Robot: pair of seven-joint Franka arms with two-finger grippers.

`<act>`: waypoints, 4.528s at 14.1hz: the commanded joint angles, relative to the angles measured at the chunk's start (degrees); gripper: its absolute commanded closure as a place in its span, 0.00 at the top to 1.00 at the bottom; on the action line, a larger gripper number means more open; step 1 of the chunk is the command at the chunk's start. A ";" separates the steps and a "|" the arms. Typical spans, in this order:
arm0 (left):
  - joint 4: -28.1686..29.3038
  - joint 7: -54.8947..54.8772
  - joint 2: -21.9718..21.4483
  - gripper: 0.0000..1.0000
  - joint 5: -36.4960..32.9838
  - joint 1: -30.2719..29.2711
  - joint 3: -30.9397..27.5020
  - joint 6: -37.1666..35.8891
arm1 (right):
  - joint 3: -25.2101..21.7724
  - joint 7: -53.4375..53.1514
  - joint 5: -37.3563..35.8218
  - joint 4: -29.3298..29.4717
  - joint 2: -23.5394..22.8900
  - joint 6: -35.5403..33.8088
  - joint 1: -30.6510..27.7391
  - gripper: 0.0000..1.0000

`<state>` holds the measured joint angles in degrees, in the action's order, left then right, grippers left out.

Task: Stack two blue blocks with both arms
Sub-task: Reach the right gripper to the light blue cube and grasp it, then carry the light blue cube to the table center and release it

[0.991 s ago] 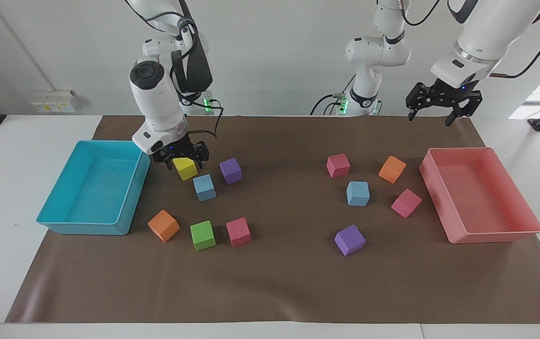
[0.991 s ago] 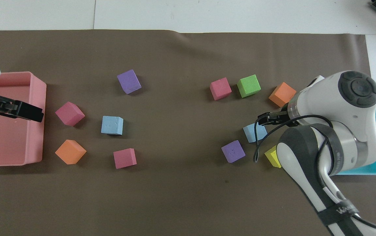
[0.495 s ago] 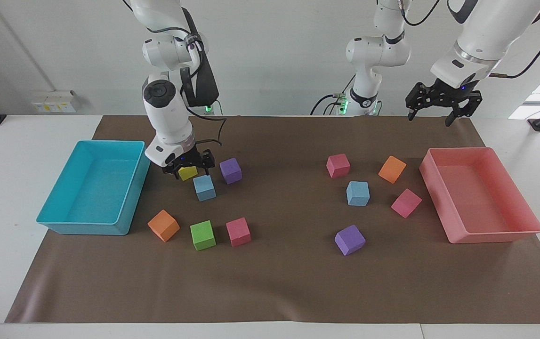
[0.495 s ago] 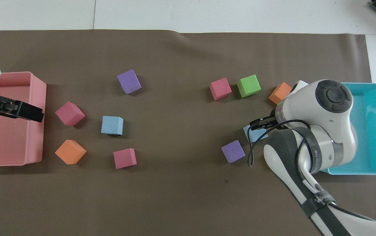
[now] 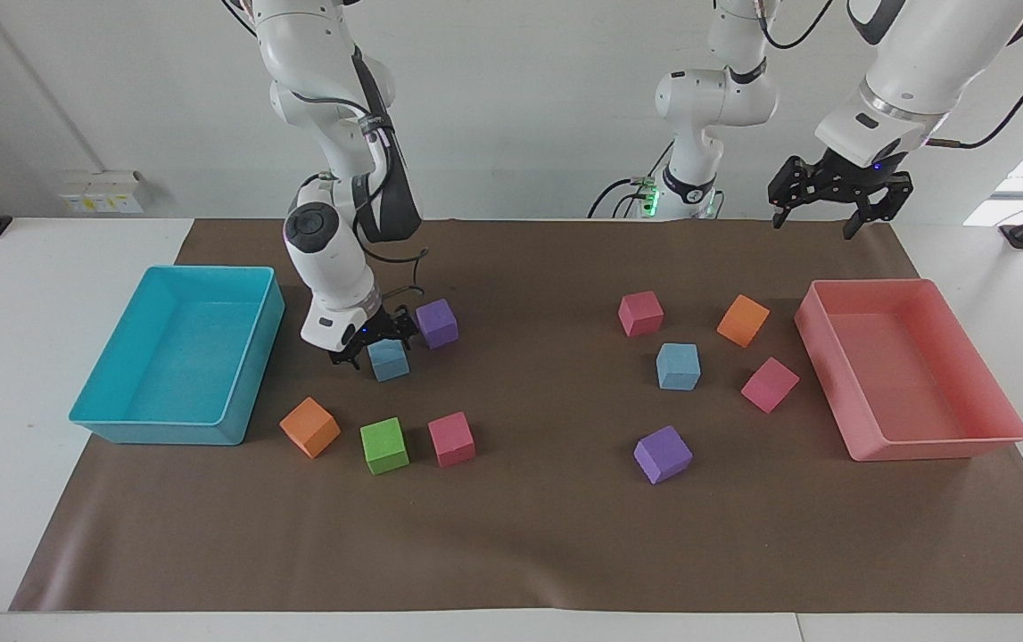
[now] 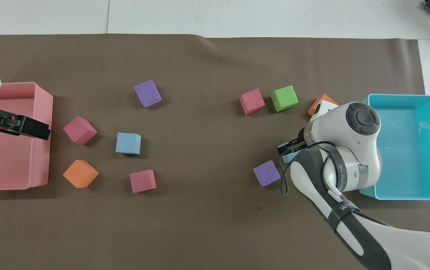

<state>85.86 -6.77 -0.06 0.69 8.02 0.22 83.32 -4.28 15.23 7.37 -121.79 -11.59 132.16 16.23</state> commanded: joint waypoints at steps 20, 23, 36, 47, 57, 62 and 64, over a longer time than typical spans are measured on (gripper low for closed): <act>1.85 -0.79 -1.43 1.00 0.63 -0.02 -0.13 0.61 | -0.91 -9.32 0.28 7.43 5.70 -10.84 -1.03 0.00; 1.85 -0.79 -1.43 1.00 0.63 0.07 -0.13 0.61 | -0.47 -20.21 -1.64 12.44 4.48 -16.32 -0.07 0.00; 1.85 -0.70 -1.43 1.00 0.63 0.07 -0.13 0.44 | -0.12 -39.11 -2.00 26.50 -9.92 -15.27 13.72 0.00; 1.85 -0.61 -1.43 1.00 0.63 0.07 -0.13 0.35 | -0.12 -46.97 -1.56 28.01 -17.23 -4.99 20.15 0.00; 1.85 -0.61 -1.43 1.00 0.63 0.07 -0.13 0.35 | -0.12 -39.22 -1.22 24.58 -16.27 -3.84 21.47 0.00; 1.85 -0.61 -1.43 1.00 0.63 0.16 -0.13 0.35 | -0.12 -43.88 -0.69 23.79 -16.09 -3.75 21.30 0.00; 1.85 -0.61 -1.43 1.00 0.63 0.16 -0.13 0.35 | -0.12 -43.89 -0.69 23.70 -16.09 -3.84 21.30 0.00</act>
<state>85.87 -6.83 -0.06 0.73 8.02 0.28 83.30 -4.55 -27.65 6.44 -96.78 -28.47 127.24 37.79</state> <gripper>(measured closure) 0.000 0.414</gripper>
